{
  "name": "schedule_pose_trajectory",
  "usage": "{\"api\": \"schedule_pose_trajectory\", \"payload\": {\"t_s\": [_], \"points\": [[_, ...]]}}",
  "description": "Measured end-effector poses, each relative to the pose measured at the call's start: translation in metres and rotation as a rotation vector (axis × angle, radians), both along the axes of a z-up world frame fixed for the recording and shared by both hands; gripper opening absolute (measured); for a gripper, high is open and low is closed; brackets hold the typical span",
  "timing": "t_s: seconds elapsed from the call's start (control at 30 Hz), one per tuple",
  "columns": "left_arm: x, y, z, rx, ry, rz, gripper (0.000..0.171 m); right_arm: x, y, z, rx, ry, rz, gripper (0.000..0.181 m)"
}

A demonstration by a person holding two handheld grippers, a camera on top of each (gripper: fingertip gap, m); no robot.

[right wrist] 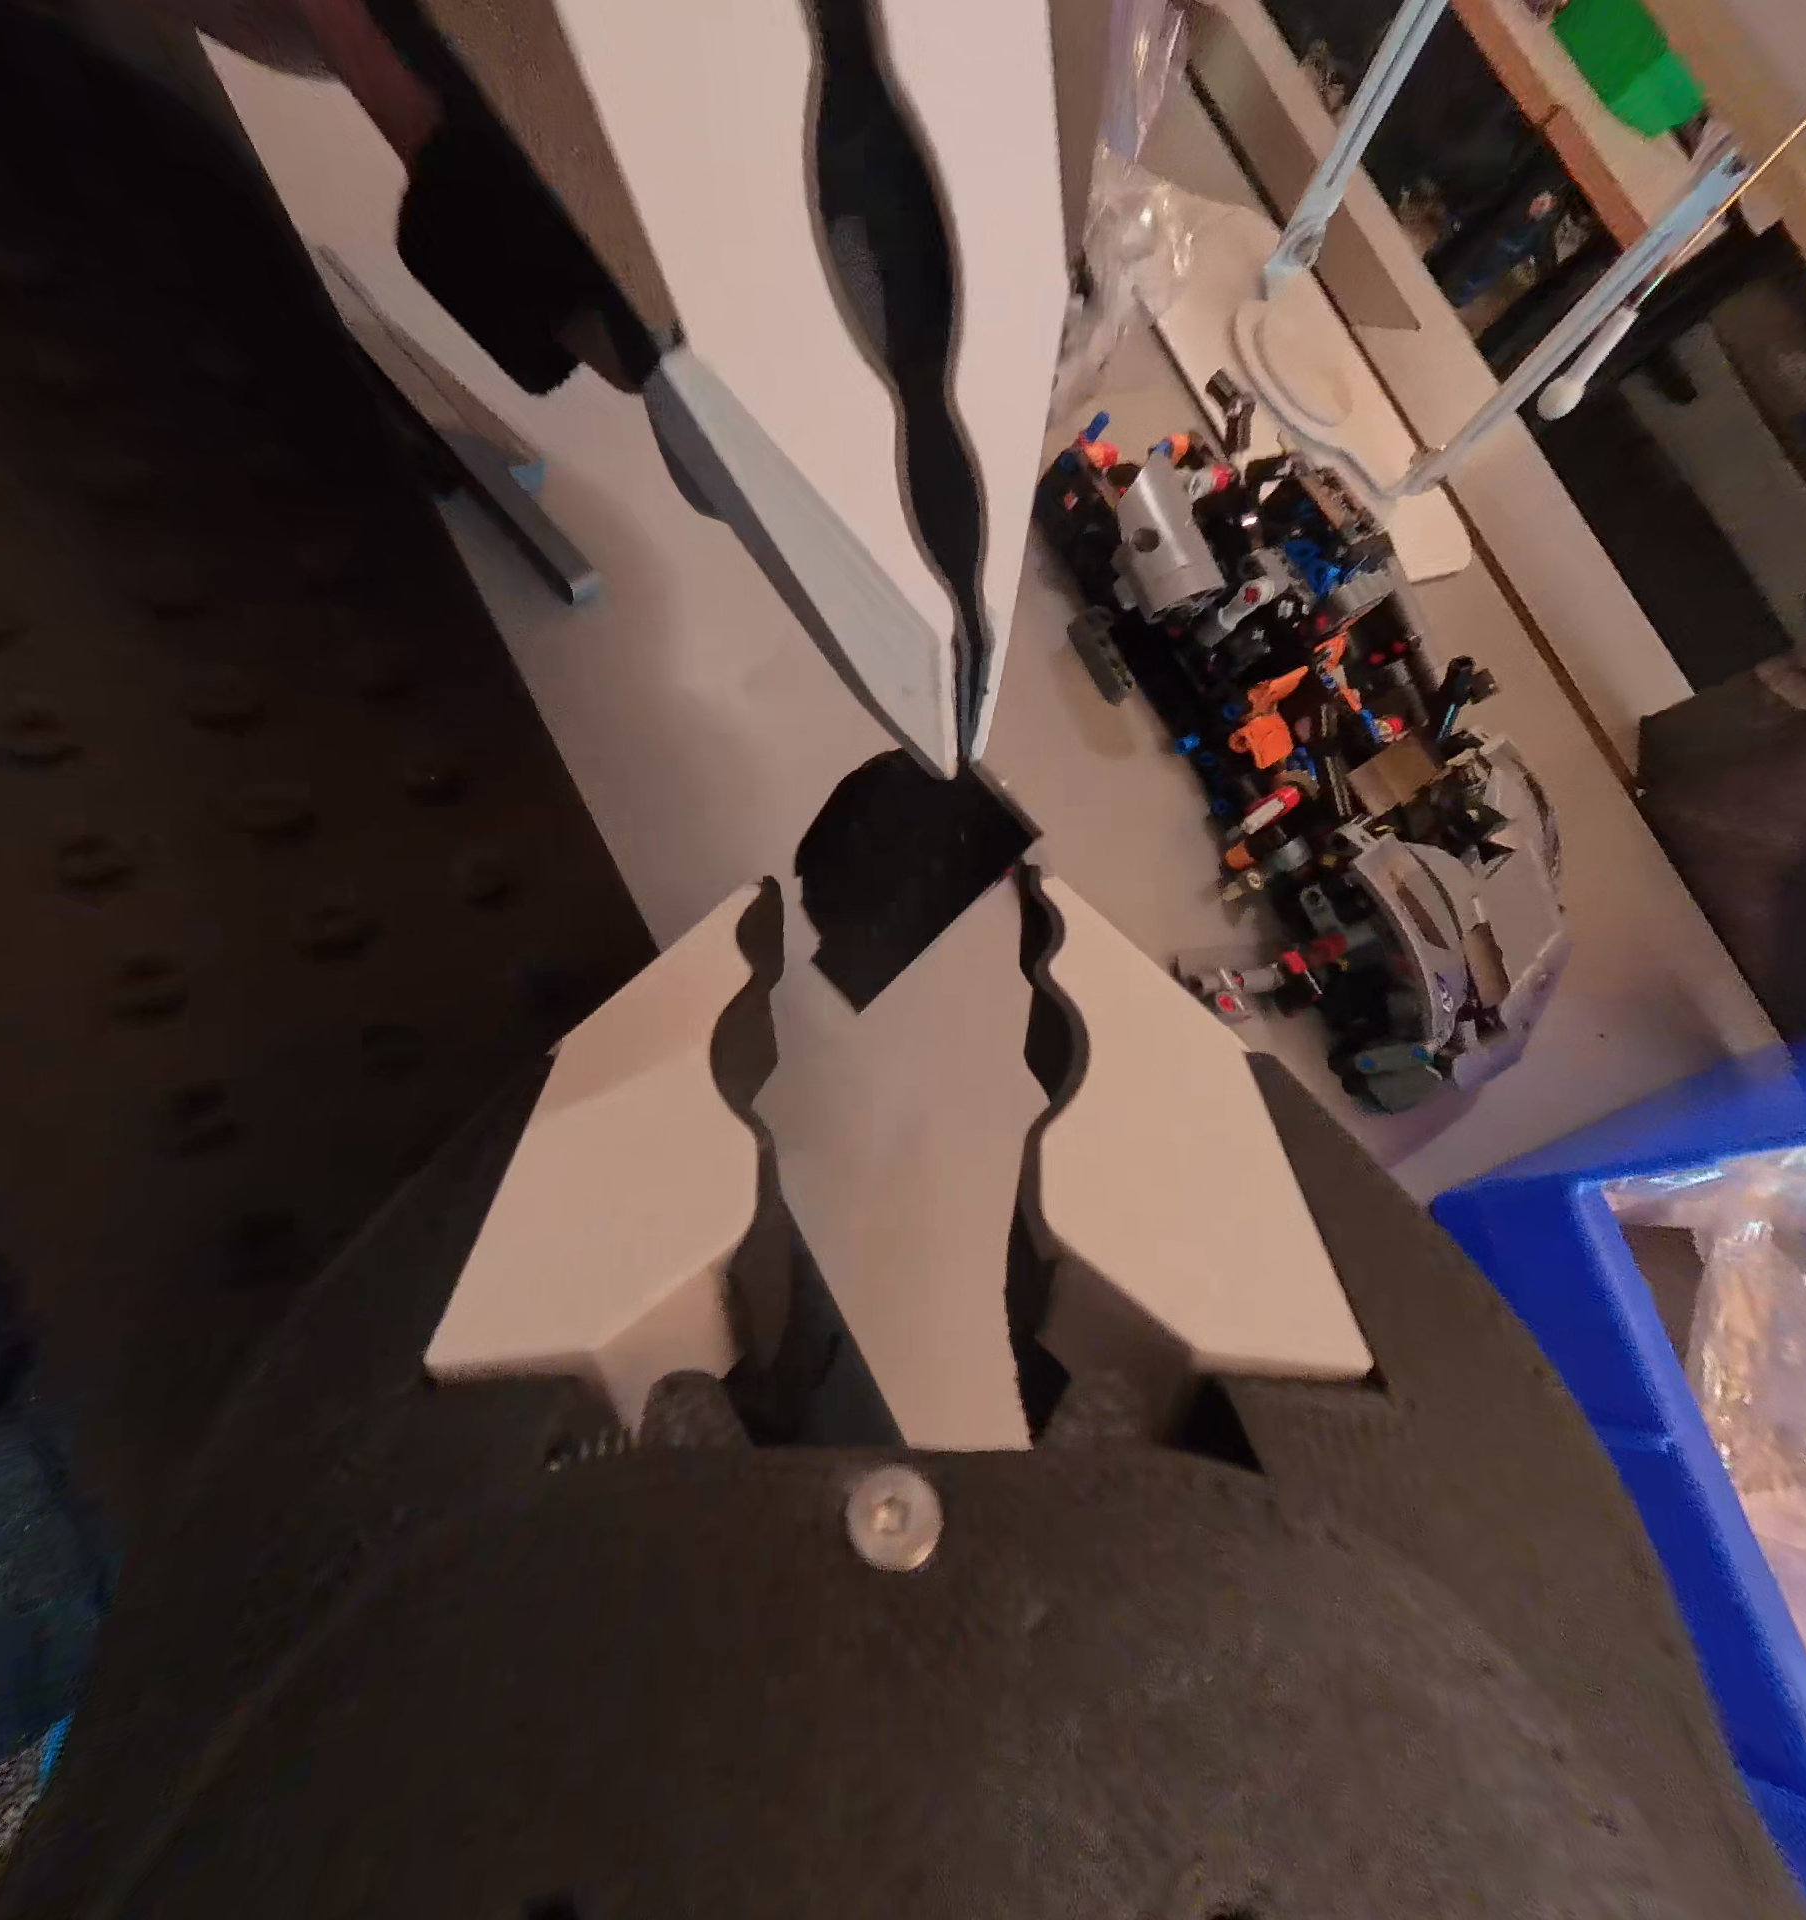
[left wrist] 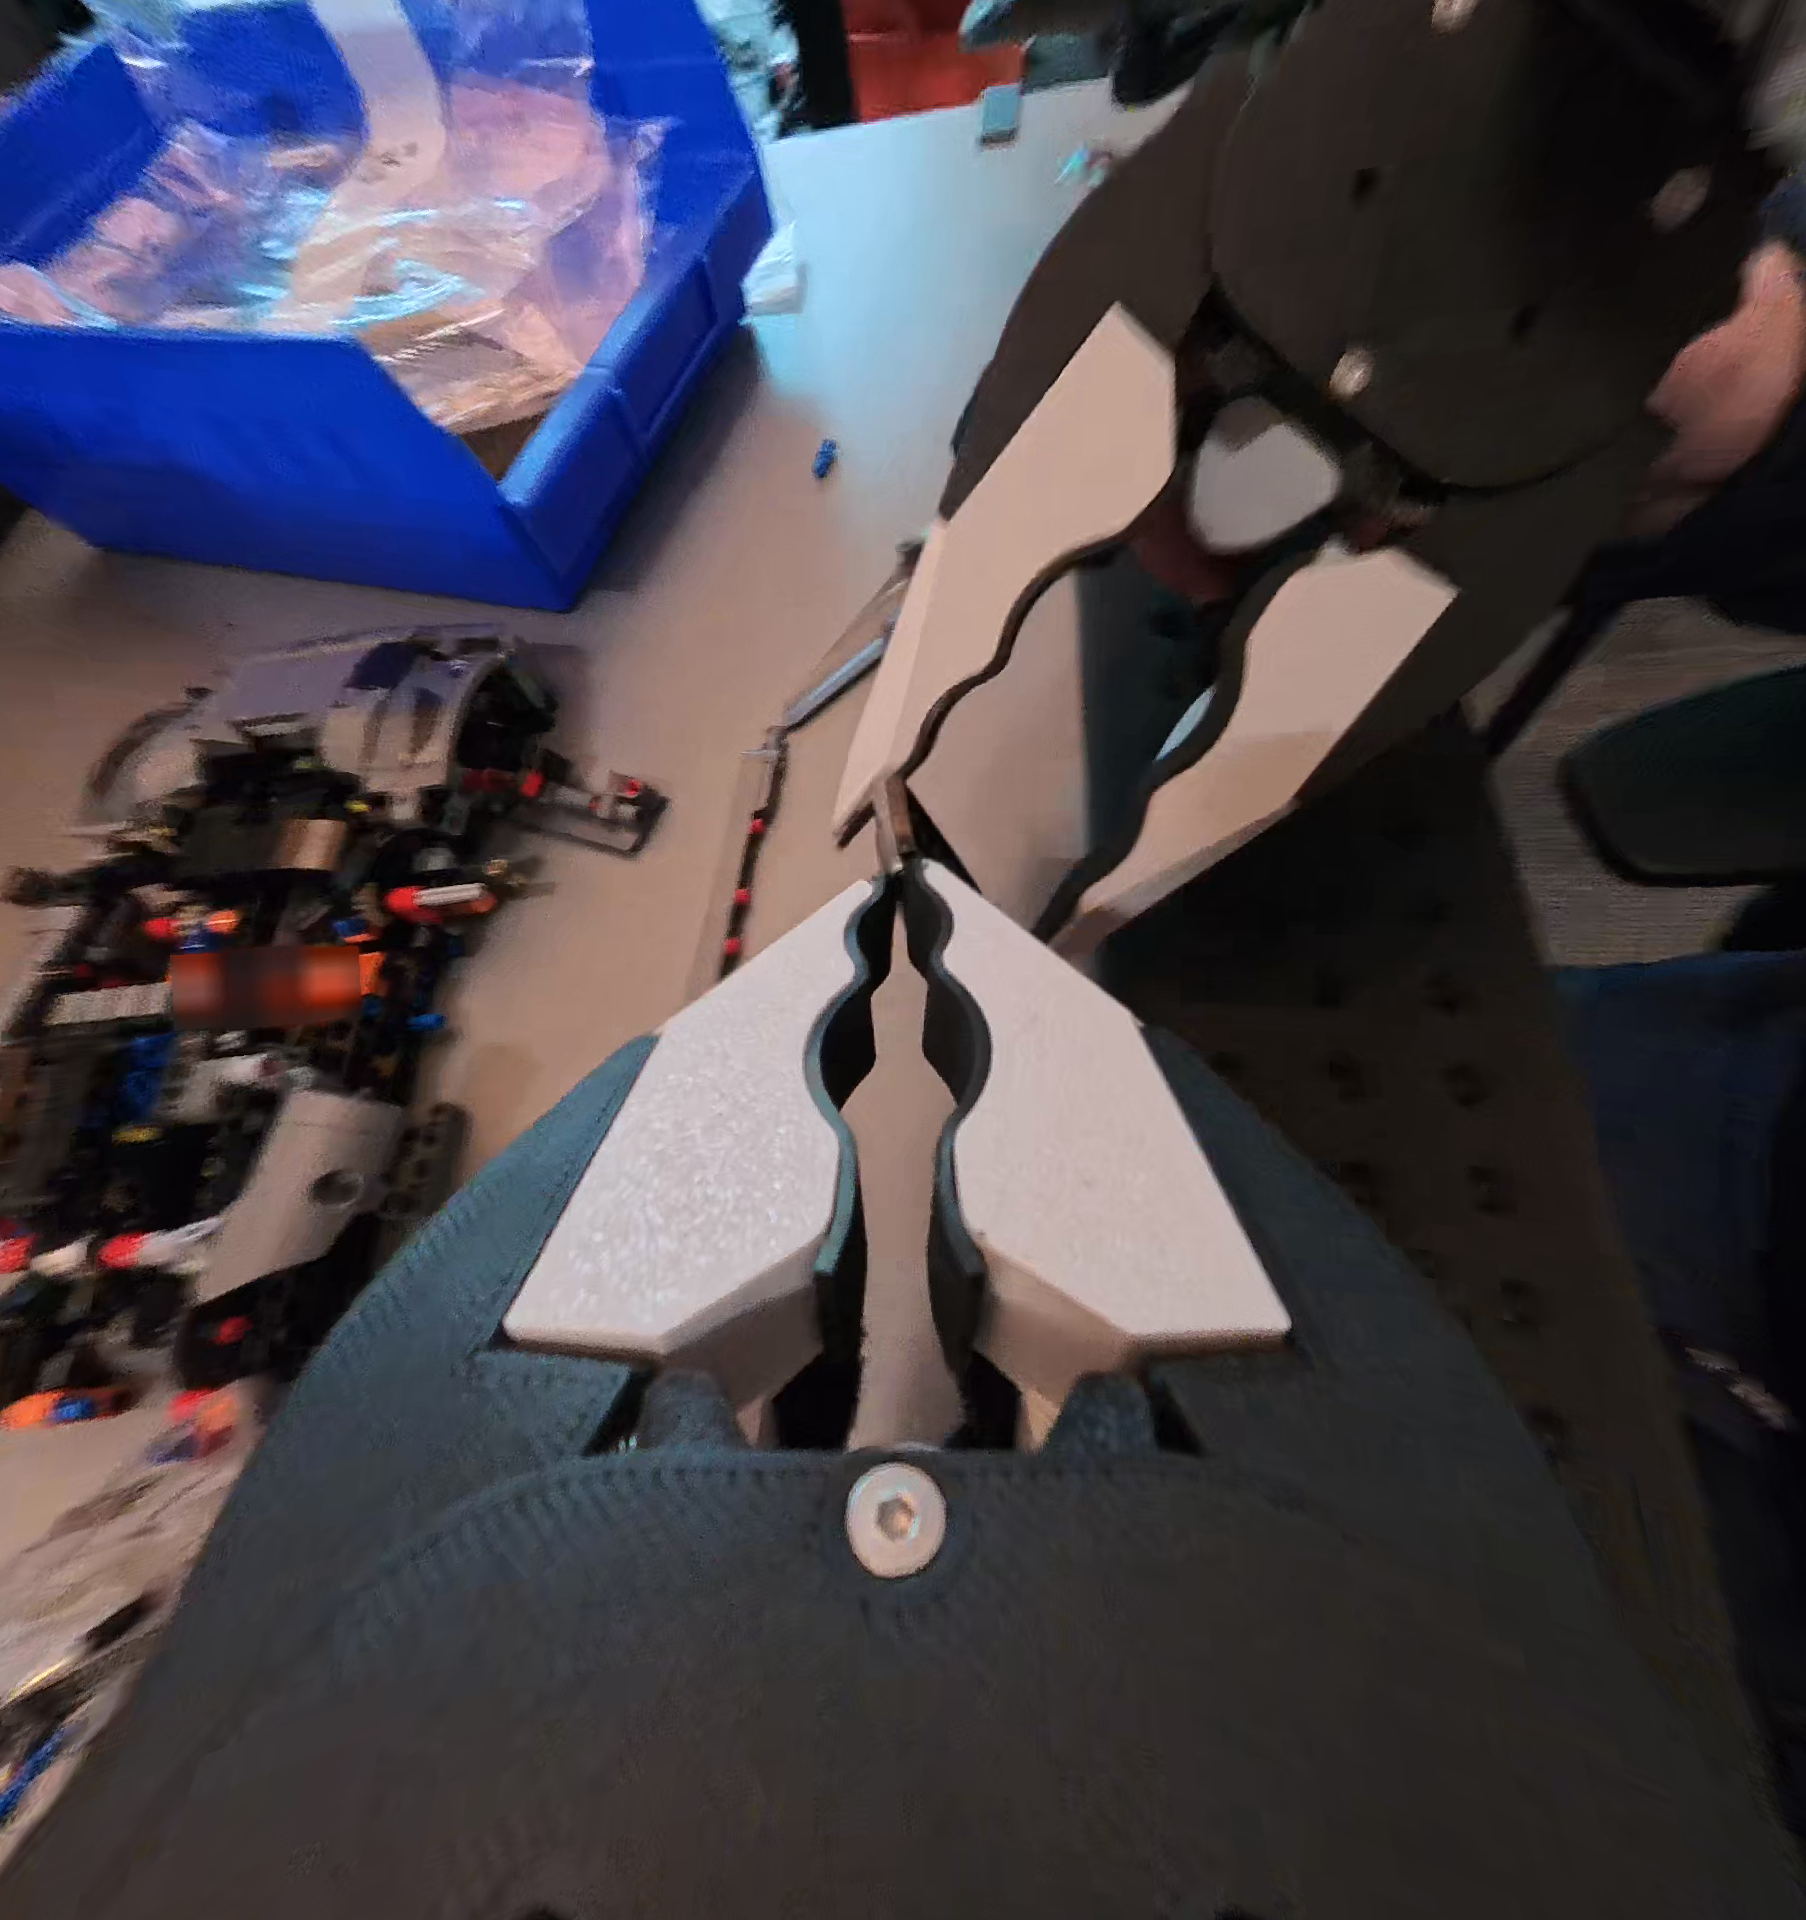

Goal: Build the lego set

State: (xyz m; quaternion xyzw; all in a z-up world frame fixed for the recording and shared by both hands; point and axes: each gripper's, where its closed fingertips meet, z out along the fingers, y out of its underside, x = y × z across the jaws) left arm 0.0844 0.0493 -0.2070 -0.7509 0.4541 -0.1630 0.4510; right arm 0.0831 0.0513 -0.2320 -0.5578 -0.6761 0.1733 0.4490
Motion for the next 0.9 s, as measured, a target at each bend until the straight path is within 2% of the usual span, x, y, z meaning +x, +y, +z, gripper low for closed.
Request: {"api": "schedule_pose_trajectory", "payload": {"t_s": [0.1,0.2,0.23,0.3,0.37,0.53,0.9], "points": [[-0.004,0.002,-0.005,0.079,0.114,0.01,0.0,0.001,-0.003,0.008,-0.054,0.032,0.02,0.052],[0.001,-0.001,-0.017,0.079,0.183,-0.015,0.0,0.0,-0.009,0.013,0.017,0.049,0.062,0.043],[0.003,-0.002,-0.017,0.08,0.182,-0.023,0.0,0.001,-0.008,0.013,0.044,0.053,0.062,0.033],[0.008,-0.004,-0.015,0.061,0.147,-0.04,0.0,0.002,-0.009,0.006,-0.011,0.036,0.066,0.034],[0.007,-0.004,-0.019,0.052,0.167,-0.046,0.0,0.005,-0.007,0.002,0.025,0.029,0.075,0.022],[0.015,-0.006,-0.017,0.021,0.113,-0.068,0.0,0.014,-0.008,0.007,0.044,0.002,0.112,0.013],[0.018,-0.002,-0.018,-0.118,-0.038,-0.02,0.0,0.016,-0.005,0.008,0.275,0.051,0.039,0.009]]}}
